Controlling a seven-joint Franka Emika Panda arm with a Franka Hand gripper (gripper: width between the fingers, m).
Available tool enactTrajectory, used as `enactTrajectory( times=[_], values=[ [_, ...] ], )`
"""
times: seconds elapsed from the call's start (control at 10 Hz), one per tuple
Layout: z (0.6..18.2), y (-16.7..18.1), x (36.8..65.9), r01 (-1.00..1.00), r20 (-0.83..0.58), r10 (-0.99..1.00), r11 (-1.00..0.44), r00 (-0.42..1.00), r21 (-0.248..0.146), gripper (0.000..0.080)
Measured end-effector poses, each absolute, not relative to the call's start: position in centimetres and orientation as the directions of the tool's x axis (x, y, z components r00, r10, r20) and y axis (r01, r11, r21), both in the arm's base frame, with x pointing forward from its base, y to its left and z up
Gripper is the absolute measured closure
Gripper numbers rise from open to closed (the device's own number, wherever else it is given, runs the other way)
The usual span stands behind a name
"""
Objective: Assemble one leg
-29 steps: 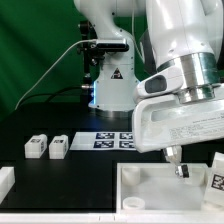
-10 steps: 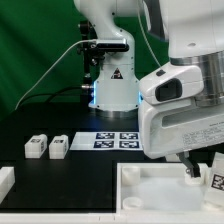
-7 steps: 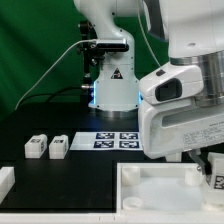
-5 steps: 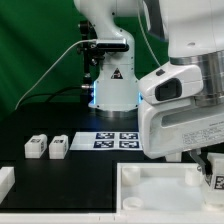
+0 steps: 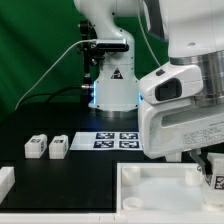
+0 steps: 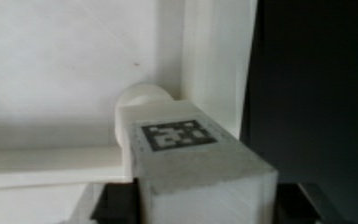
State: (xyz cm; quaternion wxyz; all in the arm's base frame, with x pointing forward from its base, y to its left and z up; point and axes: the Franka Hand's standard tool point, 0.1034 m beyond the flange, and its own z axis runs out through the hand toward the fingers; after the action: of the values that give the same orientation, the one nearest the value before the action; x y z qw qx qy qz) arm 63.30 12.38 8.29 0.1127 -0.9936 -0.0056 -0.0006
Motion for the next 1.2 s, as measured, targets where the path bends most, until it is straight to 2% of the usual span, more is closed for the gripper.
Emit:
enactTrajectory(
  times=[0.2,0.3,0.4,0.6,0.9,1.1,1.2],
  values=[
    [8.23,11.81,63.15,-0.195,0.036,-0.213,-0.943,0.976,-0.27,0.0476],
    [8.2,11.53,63.27,-0.359,0.014,-0.381,-0.88,0.924,-0.311,0.0476],
    [8.21,11.39,63.3,-0.49,-0.018,-0.515,-0.805,0.857,-0.334,0.0476],
    [8.21,11.47,63.3,-0.589,-0.05,-0.609,-0.739,0.792,-0.327,0.0476],
    [8.22,11.21,63.46,-0.795,-0.136,-0.802,-0.525,0.582,-0.304,0.0476],
    [8.12,11.04,63.32,-0.94,-0.213,-0.946,-0.175,0.243,-0.294,0.0476],
    [8.08,11.62,63.11,-0.967,-0.283,-0.958,0.031,0.043,-0.252,0.0476]
  ],
)
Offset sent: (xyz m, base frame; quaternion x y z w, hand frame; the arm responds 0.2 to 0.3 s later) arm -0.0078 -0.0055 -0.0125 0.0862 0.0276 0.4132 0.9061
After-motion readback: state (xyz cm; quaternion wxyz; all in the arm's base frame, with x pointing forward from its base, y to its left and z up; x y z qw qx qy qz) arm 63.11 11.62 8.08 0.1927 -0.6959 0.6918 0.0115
